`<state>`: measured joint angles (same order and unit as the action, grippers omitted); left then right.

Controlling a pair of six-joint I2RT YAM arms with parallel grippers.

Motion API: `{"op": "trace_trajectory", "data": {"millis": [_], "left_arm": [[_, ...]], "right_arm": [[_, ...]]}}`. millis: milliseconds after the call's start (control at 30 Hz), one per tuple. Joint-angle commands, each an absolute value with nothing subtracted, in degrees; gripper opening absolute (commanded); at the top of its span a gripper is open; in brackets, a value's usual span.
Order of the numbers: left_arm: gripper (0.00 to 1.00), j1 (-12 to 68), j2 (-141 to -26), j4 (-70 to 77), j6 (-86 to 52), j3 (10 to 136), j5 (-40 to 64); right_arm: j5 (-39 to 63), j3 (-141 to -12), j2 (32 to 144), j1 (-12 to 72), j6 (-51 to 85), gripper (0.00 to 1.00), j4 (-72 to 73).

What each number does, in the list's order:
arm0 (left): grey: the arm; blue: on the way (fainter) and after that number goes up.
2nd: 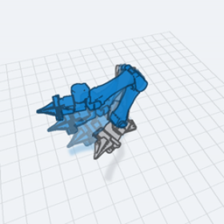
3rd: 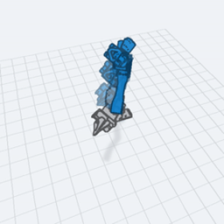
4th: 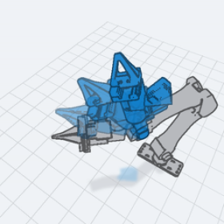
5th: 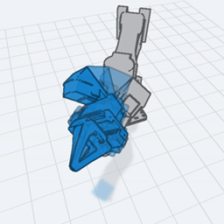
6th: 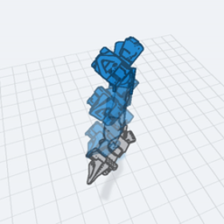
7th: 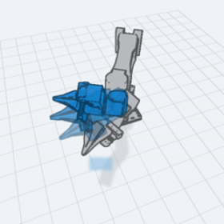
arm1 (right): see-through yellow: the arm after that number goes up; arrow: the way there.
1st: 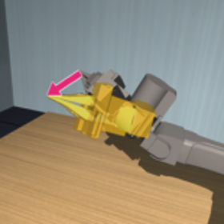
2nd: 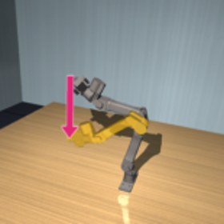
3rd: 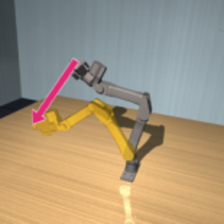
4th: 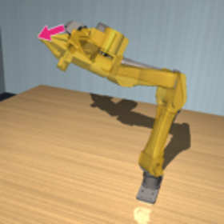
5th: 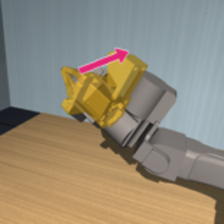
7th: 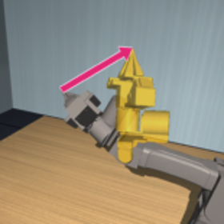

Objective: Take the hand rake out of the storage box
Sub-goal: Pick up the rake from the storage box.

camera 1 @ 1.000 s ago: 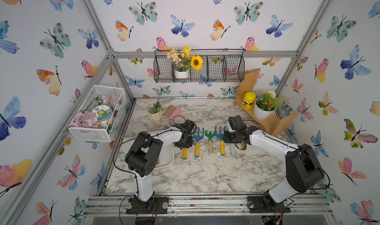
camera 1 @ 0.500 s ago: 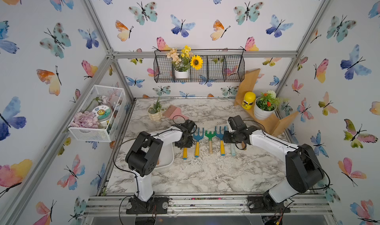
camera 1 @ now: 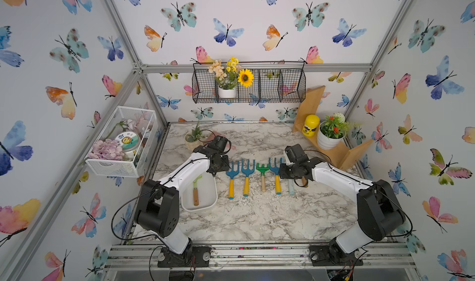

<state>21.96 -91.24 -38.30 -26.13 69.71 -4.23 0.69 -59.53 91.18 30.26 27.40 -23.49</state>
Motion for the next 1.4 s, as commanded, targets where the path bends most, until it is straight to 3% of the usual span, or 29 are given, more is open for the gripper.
{"op": "trace_trajectory", "data": {"millis": [0,267,833,1200,1367], "left_arm": [[0.49,16.9,-86.8,-41.2,-24.5,64.3,-4.3],[0.48,8.0,-82.8,-39.0,-22.1,54.1,-2.3],[0.43,6.9,-86.5,-34.9,-22.2,47.1,-4.8],[0.22,6.8,-86.8,-34.6,-22.2,47.6,-5.8],[0.21,7.1,-85.5,-36.2,-22.2,50.7,-5.0]], "right_arm": [[1.7,-59.4,90.8,30.5,27.2,0.42,-23.5],[2.5,-59.7,91.8,30.6,27.3,0.42,-22.5],[2.4,-60.2,91.6,30.6,27.1,0.42,-22.9],[2.5,-61.1,91.9,30.7,26.9,0.42,-23.4],[2.4,-61.2,92.2,30.7,26.9,0.42,-23.4]]}}
